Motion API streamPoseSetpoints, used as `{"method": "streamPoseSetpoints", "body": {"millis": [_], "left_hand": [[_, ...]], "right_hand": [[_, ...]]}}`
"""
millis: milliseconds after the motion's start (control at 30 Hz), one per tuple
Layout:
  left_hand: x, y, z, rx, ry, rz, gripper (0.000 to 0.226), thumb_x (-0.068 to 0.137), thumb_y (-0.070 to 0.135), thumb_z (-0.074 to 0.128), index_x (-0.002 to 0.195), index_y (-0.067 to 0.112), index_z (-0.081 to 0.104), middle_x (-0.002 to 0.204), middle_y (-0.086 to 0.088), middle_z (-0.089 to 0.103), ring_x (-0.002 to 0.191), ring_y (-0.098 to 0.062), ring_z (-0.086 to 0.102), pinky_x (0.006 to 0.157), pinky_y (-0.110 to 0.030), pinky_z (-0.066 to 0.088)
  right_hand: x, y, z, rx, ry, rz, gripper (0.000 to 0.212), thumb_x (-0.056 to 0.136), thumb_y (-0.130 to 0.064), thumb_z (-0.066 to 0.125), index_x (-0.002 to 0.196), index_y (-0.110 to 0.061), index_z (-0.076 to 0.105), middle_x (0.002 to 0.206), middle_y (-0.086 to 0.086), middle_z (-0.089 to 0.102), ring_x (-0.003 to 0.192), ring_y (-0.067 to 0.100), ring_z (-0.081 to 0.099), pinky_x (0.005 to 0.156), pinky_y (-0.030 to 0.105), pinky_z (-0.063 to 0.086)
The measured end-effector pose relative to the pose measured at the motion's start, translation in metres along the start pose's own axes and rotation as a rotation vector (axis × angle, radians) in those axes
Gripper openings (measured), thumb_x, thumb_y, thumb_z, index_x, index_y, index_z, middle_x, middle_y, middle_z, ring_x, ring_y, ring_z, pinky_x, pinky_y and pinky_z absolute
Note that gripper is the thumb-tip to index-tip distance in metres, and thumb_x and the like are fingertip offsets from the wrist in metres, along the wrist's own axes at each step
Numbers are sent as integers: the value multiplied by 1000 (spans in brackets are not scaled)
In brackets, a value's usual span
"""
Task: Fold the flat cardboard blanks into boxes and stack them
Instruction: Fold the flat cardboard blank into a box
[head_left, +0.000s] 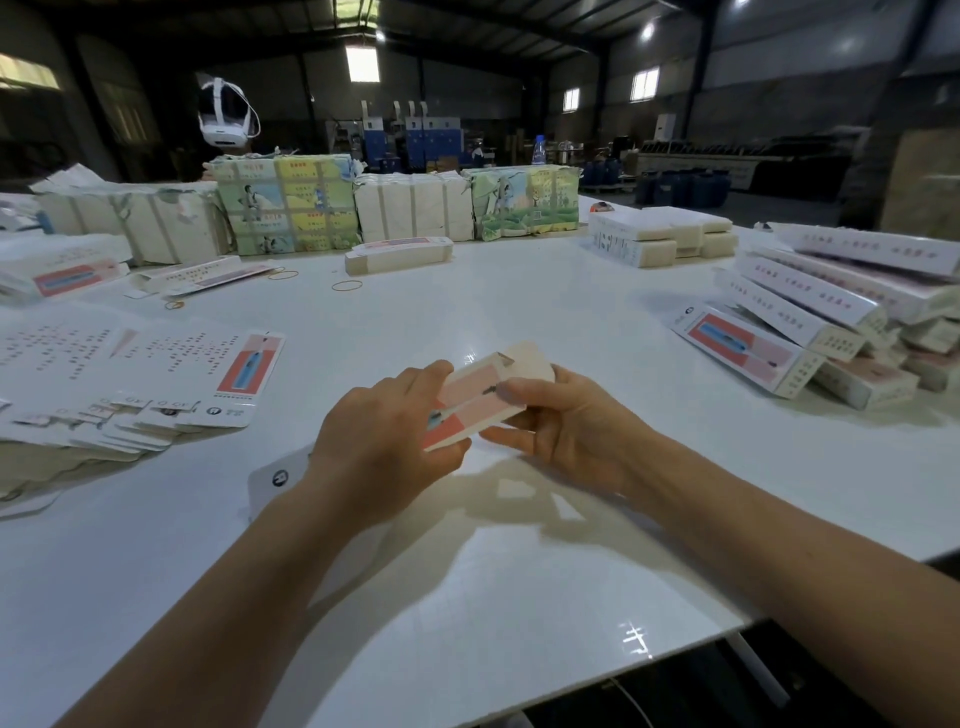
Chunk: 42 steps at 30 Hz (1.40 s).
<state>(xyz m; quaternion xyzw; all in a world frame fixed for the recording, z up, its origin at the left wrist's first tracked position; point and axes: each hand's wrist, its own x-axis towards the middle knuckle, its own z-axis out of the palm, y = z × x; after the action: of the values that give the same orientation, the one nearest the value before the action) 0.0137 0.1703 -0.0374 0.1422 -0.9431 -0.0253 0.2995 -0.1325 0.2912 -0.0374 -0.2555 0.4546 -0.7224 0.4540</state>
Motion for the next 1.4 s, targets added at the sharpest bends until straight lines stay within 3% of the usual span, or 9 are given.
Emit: {"method": "streamPoseSetpoints", "body": {"millis": [100,200,300,367,500,633,733,967,1400], "left_hand": [[0,-2,2,47,-17,-13,68,84,46,62,140,19,35,123,-1,57,95,-24,60,80,-39,52],[0,4,7,191,2,19,70,84,51,60,139,14,37,116,-3,60,90,-24,61,73,-36,52],[0,12,9,226,8,47,64,73,39,76,121,1,57,90,-14,67,67,-33,63,55,-37,51],[0,11,8,246,19,57,63,65,35,84,110,-3,62,80,-16,67,57,-33,61,48,-36,51],[0,4,6,251,40,24,68,62,35,86,113,-3,61,85,-18,66,63,-35,63,52,-39,53],[1,4,6,216,80,31,70,69,40,80,121,1,56,95,-16,66,74,-35,63,59,-40,53],[1,4,5,190,103,66,71,63,37,86,116,-1,60,90,-17,67,69,-35,64,56,-40,54],[0,3,9,129,164,50,69,60,34,87,114,1,61,89,-16,68,67,-34,65,54,-40,54],[0,8,13,167,204,93,72,59,39,86,112,-2,62,90,-17,69,66,-34,65,54,-39,53]], "right_hand": [[-2,6,2,-235,48,-181,22,79,2,66,100,-6,65,100,17,70,94,30,69,82,33,58],[-8,18,6,-966,211,-476,16,94,-9,51,87,-17,62,85,9,69,82,27,66,73,35,57],[-8,26,7,-1328,214,-571,20,99,-18,38,109,-12,54,87,8,66,78,24,60,73,39,49],[-9,26,8,-1251,164,-513,27,100,-24,38,118,-10,52,89,9,65,79,22,58,75,36,49],[-10,17,15,-533,117,-251,35,100,-36,44,103,-14,70,102,10,69,100,24,64,88,31,56],[-7,13,11,-437,86,-294,24,96,-16,53,115,-18,67,108,10,70,102,22,66,92,34,54],[-6,13,8,-331,93,-314,43,91,-5,59,133,-11,52,97,3,74,93,19,70,83,29,57],[-7,14,10,-366,72,-386,36,97,-5,47,104,-35,65,94,-6,73,92,14,69,77,25,56],[-11,15,11,-571,179,-463,51,93,2,41,100,-40,67,90,-15,72,94,10,66,82,26,57]]}}
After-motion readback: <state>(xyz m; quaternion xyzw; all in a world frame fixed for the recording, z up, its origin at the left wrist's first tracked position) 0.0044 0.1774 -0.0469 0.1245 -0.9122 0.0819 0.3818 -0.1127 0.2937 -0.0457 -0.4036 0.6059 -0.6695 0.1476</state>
